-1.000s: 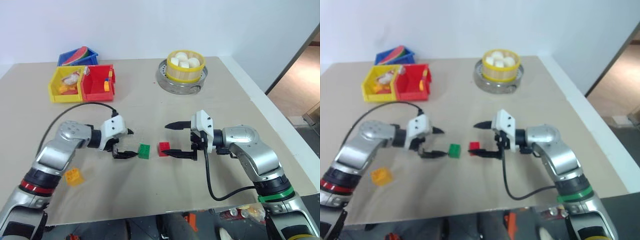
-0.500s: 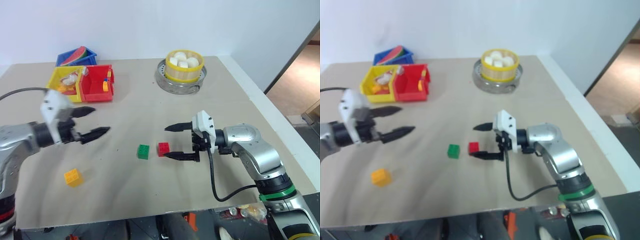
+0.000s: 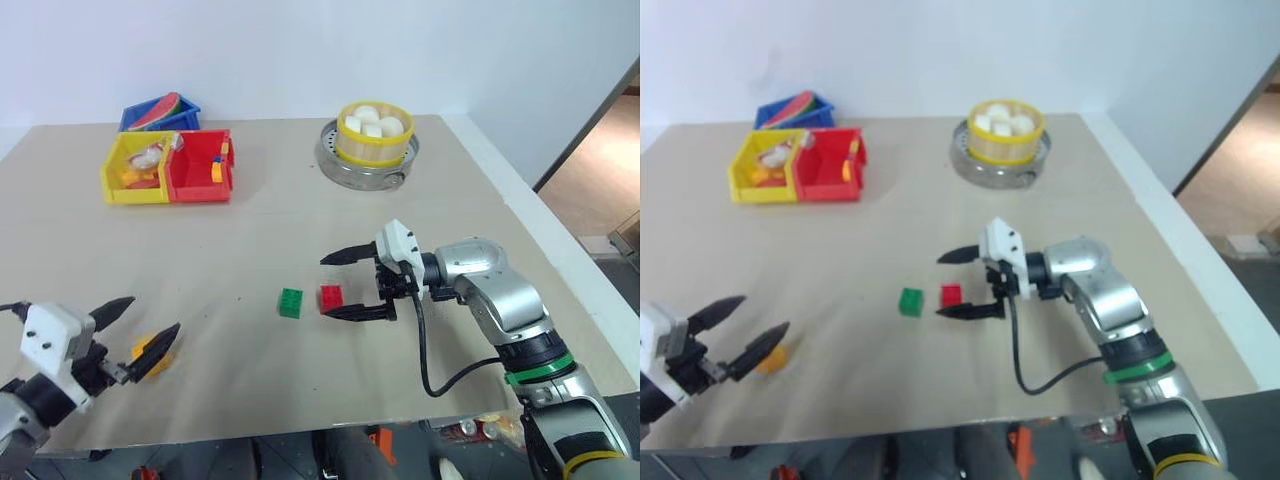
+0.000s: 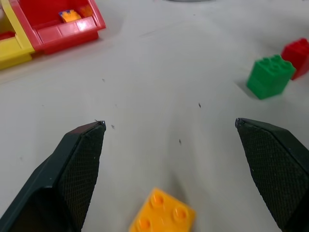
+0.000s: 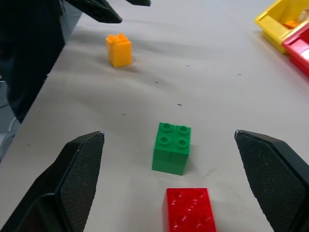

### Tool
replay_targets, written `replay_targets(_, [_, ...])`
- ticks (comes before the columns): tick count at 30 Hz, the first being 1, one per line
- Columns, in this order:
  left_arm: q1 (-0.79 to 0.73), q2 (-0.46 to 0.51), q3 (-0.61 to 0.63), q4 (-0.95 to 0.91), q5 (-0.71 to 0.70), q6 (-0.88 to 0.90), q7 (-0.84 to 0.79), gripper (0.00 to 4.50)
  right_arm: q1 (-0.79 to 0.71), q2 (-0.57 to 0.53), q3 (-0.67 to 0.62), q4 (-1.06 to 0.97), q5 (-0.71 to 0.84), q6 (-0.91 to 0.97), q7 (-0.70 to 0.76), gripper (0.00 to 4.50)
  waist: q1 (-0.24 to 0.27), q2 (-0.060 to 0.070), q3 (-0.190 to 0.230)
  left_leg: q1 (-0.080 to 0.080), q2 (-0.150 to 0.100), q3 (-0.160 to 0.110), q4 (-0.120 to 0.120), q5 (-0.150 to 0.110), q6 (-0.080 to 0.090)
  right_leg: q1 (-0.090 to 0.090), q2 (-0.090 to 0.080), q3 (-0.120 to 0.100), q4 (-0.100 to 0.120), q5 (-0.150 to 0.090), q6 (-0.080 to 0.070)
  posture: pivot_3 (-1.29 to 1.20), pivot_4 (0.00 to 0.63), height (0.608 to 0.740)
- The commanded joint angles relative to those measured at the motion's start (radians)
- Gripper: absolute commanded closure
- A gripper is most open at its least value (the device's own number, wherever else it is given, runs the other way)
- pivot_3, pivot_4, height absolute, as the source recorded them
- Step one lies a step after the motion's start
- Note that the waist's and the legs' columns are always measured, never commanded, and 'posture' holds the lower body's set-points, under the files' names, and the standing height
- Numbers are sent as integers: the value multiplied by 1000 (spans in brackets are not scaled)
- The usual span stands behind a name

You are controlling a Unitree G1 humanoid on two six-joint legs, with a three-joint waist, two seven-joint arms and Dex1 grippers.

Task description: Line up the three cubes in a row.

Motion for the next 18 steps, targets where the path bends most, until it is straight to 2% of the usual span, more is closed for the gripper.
replay_targets(1, [36,46,50,19,-14,-72,-55,41,-34,7,-2,1,-4,-21,22,0,-1,0,0,0,0,0,0,0,0,0,0,0,0,0,0,0,150,740])
replay_targets(9, [72,177,2,177,31,-188,-212,41,-30,8,1,-2,-31,-21,27,0,-2,1,0,0,1,1,-2,-1,-1,-1,1,0,0,-2,-3,0,150,740])
replay_targets(18, [-38,287,-110,346,77,-217,-268,41,14,-11,-19,-37,-50,-20,0,0,-1,1,1,-1,1,1,-2,-2,-2,-1,1,0,0,-2,-3,0,150,740])
